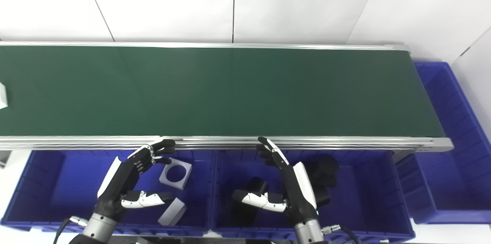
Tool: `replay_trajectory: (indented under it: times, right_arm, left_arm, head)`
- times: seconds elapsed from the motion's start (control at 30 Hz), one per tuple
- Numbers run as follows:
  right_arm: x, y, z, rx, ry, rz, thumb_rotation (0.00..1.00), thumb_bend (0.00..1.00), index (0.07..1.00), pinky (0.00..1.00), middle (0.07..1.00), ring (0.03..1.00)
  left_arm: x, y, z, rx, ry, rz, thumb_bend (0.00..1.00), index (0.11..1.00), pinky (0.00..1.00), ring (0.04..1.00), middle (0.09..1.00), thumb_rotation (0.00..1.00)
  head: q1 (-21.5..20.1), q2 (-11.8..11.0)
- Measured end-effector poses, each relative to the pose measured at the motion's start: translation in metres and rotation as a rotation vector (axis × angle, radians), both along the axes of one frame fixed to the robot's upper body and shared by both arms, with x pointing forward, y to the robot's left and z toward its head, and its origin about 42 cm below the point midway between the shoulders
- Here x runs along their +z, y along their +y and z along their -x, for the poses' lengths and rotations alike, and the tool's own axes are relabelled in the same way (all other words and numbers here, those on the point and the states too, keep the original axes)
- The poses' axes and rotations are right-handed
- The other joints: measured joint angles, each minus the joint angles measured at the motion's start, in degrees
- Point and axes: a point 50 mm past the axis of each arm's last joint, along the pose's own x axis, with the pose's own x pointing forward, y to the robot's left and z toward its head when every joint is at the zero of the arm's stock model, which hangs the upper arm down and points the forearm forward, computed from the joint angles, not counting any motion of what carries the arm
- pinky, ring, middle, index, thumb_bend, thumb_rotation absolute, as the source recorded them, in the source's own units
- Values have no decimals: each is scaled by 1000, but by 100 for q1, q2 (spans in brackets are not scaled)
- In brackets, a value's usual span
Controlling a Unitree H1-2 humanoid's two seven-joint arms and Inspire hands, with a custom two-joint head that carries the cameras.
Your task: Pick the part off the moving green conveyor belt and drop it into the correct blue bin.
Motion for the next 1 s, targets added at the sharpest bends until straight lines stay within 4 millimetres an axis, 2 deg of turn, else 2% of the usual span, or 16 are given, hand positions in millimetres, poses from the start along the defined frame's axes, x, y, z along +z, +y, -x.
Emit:
replay_trajectory:
  times: [0.5,0.63,0.67,0.7,0.73,0.8,0.87,0.93,0.97,1.0]
  right_arm:
    - [-1,0,0,0,2,0,390,867,902,782,845,817]
    - [-5,0,-1,2,10,2,389,873,902,774,840,810]
    - [-7,0,-1,3,12,2,388,876,903,773,839,810]
    - [-9,0,0,5,14,2,387,876,904,771,841,810]
    - [-10,0,0,6,13,2,391,869,907,770,841,809]
    - [-13,-1,1,10,7,6,391,864,909,774,841,812]
    - [-16,-1,3,18,9,14,384,852,915,784,845,817]
    - [-18,-3,4,25,3,17,386,850,917,789,846,818]
    - [-19,-4,5,29,-1,17,387,850,918,791,848,818]
    - [-21,-5,5,31,-2,19,384,850,918,794,847,817]
  left_arm:
    - [-1,0,0,-1,3,1,838,772,669,770,812,361]
    - [-4,-1,-1,-1,9,-3,837,767,659,759,807,362]
    - [-5,-2,-2,-1,14,-4,837,768,657,759,808,362]
    - [-7,-2,-2,-1,20,-5,836,769,657,760,809,361]
    - [-8,-2,-1,1,23,-5,836,768,660,763,809,354]
    - [-9,-4,0,-1,26,-6,837,766,659,763,807,350]
    - [-12,-6,1,1,34,-7,844,758,654,760,800,341]
    - [-15,-7,2,5,45,-8,849,752,646,756,796,331]
    - [-17,-7,3,7,51,-10,853,748,640,751,792,321]
    - [-17,-8,3,9,53,-10,860,743,637,748,788,317]
  head:
    - [44,-88]
    - [158,-272]
    - [245,-386]
    - [246,-387]
    - [377,-526]
    - [378,-527]
    - [640,-755]
    - [642,-756]
    - [842,-912]
    - [844,-914]
